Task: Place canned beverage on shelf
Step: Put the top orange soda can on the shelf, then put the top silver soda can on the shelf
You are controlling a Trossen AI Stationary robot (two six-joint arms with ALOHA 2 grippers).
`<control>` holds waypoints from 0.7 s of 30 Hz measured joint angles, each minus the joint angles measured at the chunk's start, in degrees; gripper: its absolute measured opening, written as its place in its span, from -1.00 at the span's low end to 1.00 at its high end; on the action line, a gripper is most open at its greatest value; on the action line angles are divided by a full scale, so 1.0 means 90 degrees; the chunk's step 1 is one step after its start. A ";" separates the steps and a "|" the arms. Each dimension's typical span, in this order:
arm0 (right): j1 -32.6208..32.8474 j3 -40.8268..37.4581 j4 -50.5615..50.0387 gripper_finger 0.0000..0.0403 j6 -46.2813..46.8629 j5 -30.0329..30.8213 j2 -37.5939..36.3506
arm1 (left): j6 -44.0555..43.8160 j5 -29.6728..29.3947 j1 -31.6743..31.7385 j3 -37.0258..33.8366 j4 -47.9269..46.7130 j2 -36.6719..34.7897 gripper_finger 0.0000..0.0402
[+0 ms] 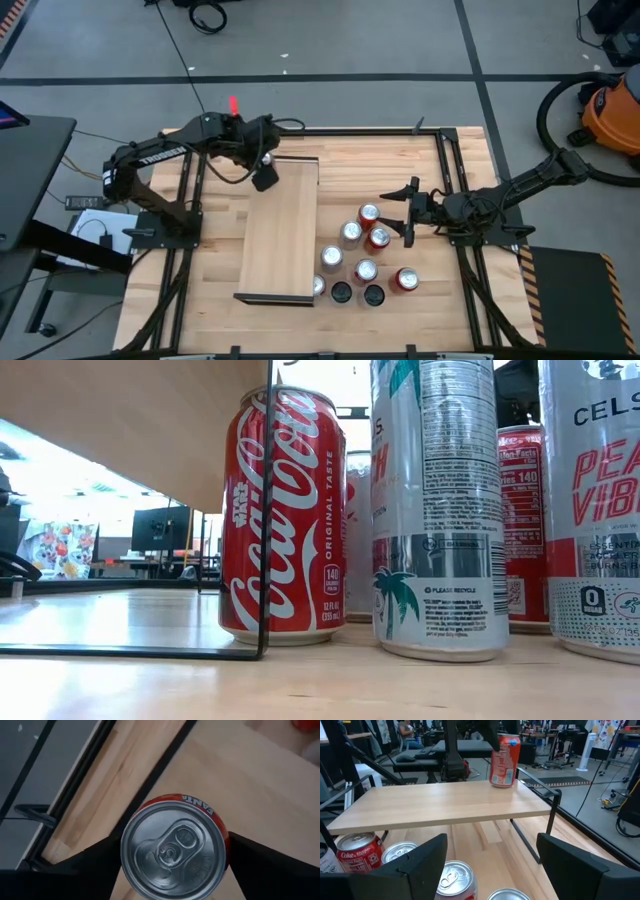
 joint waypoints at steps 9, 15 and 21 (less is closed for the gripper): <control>-0.0002 0.0000 -0.0001 0.58 0.0000 0.0000 0.0001 | 0.0216 -0.0234 -0.0075 -0.0012 -0.0038 0.0023 0.96; 0.0000 0.0000 0.0000 0.58 0.0000 -0.0002 0.0001 | 0.0629 -0.0766 -0.0333 0.0313 -0.0048 0.0023 0.97; 0.0000 0.0000 -0.0001 0.58 0.0000 -0.0002 0.0001 | 0.0720 -0.0922 -0.0593 0.0749 -0.0066 0.0023 0.97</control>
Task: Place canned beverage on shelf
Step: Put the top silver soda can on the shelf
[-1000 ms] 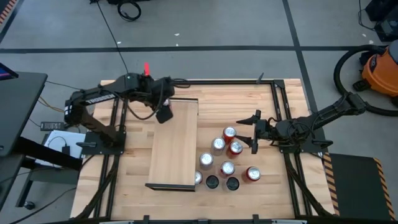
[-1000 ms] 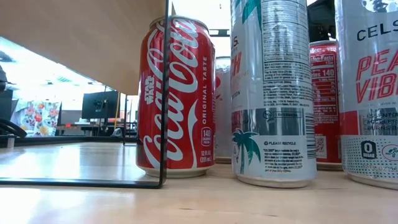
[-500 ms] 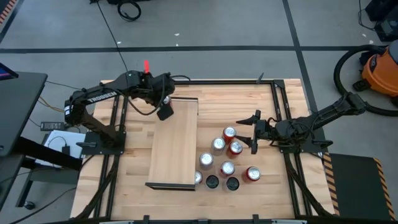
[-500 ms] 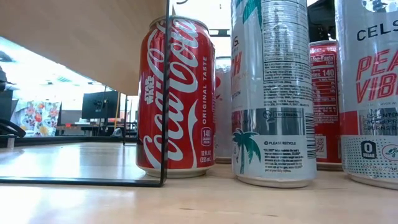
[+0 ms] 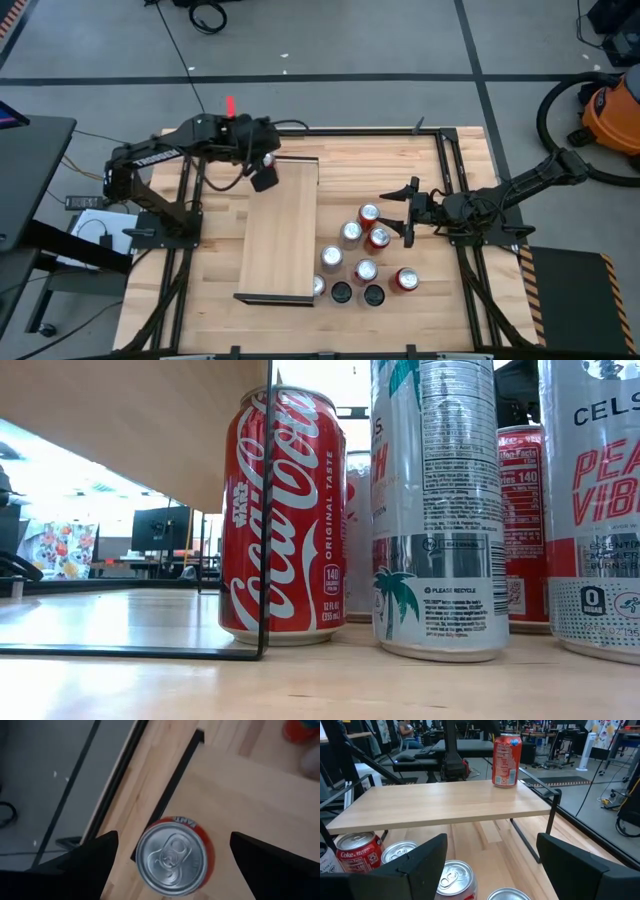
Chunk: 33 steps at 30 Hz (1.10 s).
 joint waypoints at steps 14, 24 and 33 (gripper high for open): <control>0.0000 0.0000 0.0000 0.58 0.0004 0.0000 0.0000 | 0.0781 -0.0263 -0.1696 0.0174 0.1031 0.0252 0.87; 0.0000 0.0000 0.0007 0.58 0.0002 0.0000 0.0000 | 0.0578 0.0378 -0.2185 0.0316 0.1618 0.1588 0.85; 0.0000 0.0000 -0.0005 0.58 -0.0022 0.0000 0.0000 | 0.0438 0.0492 -0.2185 0.0879 0.1969 0.2628 0.85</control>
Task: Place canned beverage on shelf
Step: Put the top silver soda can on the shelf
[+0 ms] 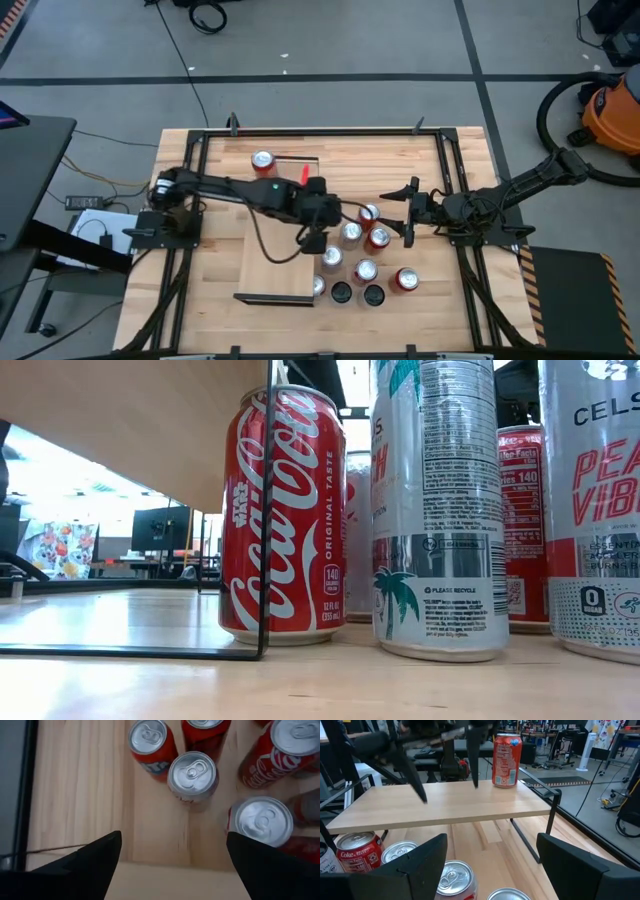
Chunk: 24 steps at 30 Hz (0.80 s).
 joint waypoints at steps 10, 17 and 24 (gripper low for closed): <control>-0.0001 0.0000 -0.0030 0.58 -0.0035 0.0000 0.0000 | 0.0213 0.0362 0.0239 0.0981 0.0135 0.0974 0.85; -0.0002 0.0000 -0.0528 0.58 -0.0096 0.0323 -0.0212 | 0.0311 0.0815 0.0506 0.0973 0.0370 0.1292 0.85; -0.0001 0.0000 -0.0714 0.58 -0.0080 0.0378 -0.0489 | 0.0332 0.1100 0.0573 0.0973 0.0817 0.1433 0.85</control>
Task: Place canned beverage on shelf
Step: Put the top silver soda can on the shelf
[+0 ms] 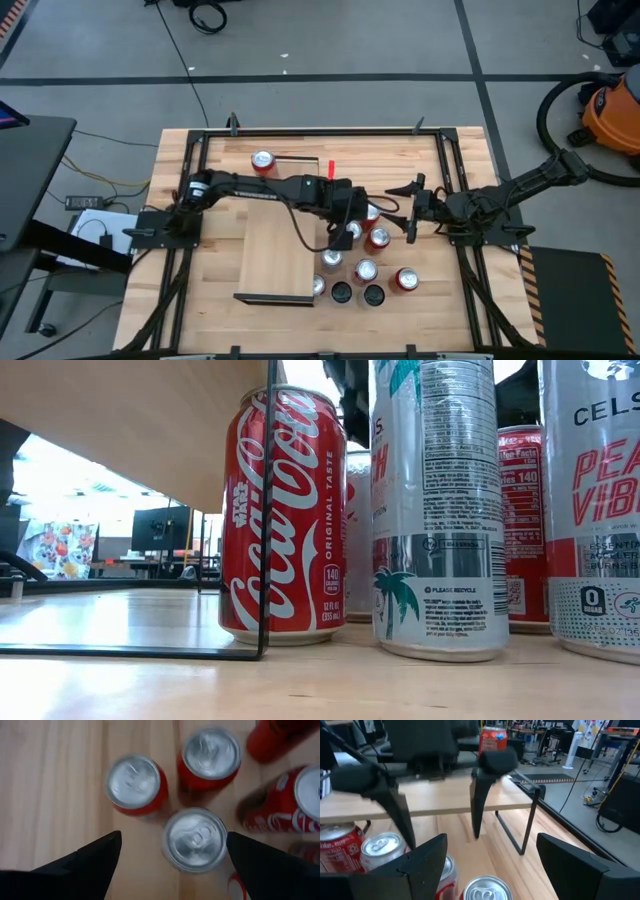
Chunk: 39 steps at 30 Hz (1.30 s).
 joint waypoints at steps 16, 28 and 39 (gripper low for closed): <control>0.0000 0.0000 -0.0099 0.58 0.0003 0.0006 -0.0026 | 0.0140 0.0416 -0.0056 0.0000 0.0396 0.0439 0.86; -0.0001 0.0000 -0.0097 0.58 0.0051 0.0005 -0.0026 | 0.0252 0.0427 -0.0090 0.0002 0.0193 0.0617 0.86; -0.0001 0.0000 -0.0102 0.58 0.0051 0.0005 -0.0026 | 0.0177 0.0423 -0.0090 -0.0007 0.0167 0.0704 0.78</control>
